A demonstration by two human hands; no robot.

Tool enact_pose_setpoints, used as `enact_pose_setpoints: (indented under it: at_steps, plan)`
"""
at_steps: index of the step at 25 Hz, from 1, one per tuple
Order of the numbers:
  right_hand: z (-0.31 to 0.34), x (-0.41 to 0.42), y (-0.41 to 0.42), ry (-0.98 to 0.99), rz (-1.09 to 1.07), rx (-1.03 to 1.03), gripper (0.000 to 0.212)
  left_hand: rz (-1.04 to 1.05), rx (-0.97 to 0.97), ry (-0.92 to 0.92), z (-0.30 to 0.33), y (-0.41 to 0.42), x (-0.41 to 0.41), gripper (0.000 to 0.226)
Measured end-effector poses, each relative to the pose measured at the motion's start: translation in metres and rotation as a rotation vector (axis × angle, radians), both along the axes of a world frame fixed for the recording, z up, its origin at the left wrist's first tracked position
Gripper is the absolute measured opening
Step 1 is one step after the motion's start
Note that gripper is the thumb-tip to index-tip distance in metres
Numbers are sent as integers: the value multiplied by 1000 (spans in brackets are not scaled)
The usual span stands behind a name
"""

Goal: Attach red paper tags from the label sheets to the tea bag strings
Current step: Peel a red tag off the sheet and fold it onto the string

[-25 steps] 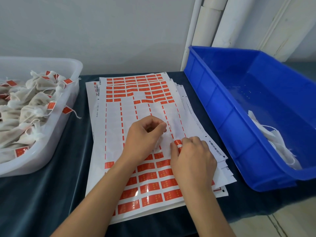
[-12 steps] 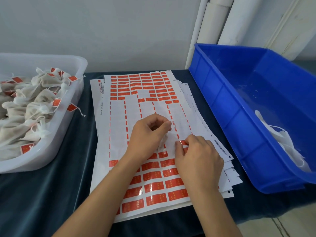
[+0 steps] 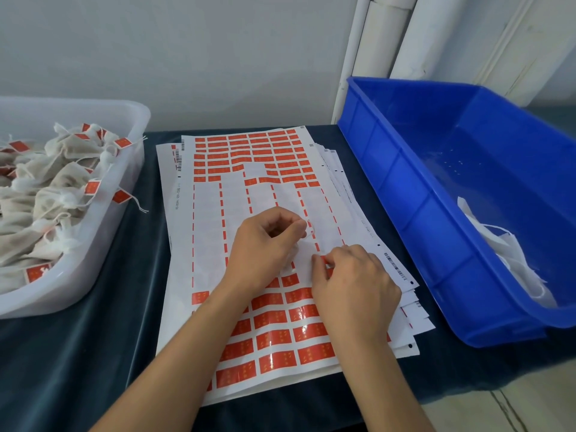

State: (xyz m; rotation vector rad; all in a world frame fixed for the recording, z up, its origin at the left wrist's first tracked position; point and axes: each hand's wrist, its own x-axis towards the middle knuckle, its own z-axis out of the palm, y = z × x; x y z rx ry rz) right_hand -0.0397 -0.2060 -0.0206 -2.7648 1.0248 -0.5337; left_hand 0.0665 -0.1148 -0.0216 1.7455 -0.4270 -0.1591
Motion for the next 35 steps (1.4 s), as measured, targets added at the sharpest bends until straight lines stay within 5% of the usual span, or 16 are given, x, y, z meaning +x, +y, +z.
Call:
enact_pose_setpoints:
  at_steps: [12, 24, 35]
  plan:
    - [5, 2, -6, 65, 50, -5, 36, 0, -5, 21, 3, 1, 0, 15]
    - [-5, -3, -35, -172, 111, 261, 19, 3, 15, 32, 4, 1, 1, 15]
    - [-8, 7, -17, -168, 15, 149, 29, -1, -8, 27, 3, 1, 0, 15]
